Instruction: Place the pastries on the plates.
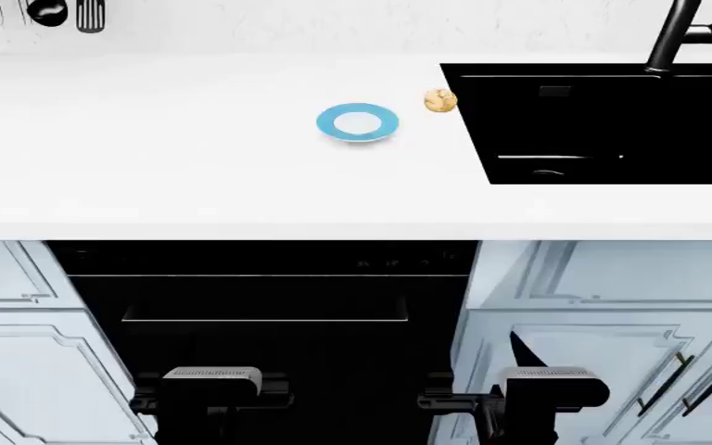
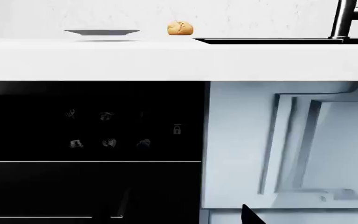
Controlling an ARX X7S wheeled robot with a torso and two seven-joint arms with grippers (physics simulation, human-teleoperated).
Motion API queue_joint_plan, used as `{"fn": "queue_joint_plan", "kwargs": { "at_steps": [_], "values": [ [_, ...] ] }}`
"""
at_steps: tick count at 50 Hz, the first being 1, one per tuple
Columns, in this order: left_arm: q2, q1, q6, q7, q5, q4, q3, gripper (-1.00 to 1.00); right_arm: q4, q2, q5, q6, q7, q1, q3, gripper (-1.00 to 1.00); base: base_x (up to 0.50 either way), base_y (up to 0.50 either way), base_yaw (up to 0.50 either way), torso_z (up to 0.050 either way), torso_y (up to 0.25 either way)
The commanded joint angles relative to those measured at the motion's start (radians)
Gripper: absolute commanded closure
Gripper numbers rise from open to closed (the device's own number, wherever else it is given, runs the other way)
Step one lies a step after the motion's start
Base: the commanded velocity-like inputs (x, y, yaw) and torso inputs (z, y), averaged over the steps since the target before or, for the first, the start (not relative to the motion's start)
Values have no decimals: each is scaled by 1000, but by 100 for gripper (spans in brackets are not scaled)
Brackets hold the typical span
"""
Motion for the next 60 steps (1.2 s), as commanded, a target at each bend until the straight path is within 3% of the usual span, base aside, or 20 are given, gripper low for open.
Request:
{"fn": "queue_joint_plan", "kwargs": {
  "at_steps": [1, 11, 27, 36, 60],
  "values": [
    [-16, 5, -4, -8, -23, 5, 24, -100, 2, 15, 17, 2, 21, -1, -20, -100, 0, 0, 0, 0, 0],
    [-44, 2, -2, -41, -68, 4, 45, -100, 12, 43, 48, 17, 65, 4, -48, -100, 0, 0, 0, 0, 0],
    [-71, 3, 3, -73, -95, 8, 71, -100, 15, 72, 40, 17, 107, 7, -91, -100, 7, -474, 0, 0, 0],
    [-85, 10, 52, -81, -91, 7, 91, -100, 19, 82, 49, 20, 120, 12, -104, -100, 82, -56, 0, 4, 0],
    [-109, 5, 78, -121, -88, 3, 131, -100, 26, 105, 64, 28, 157, 20, -138, -100, 0, 0, 0, 50, 0]
  ]
}}
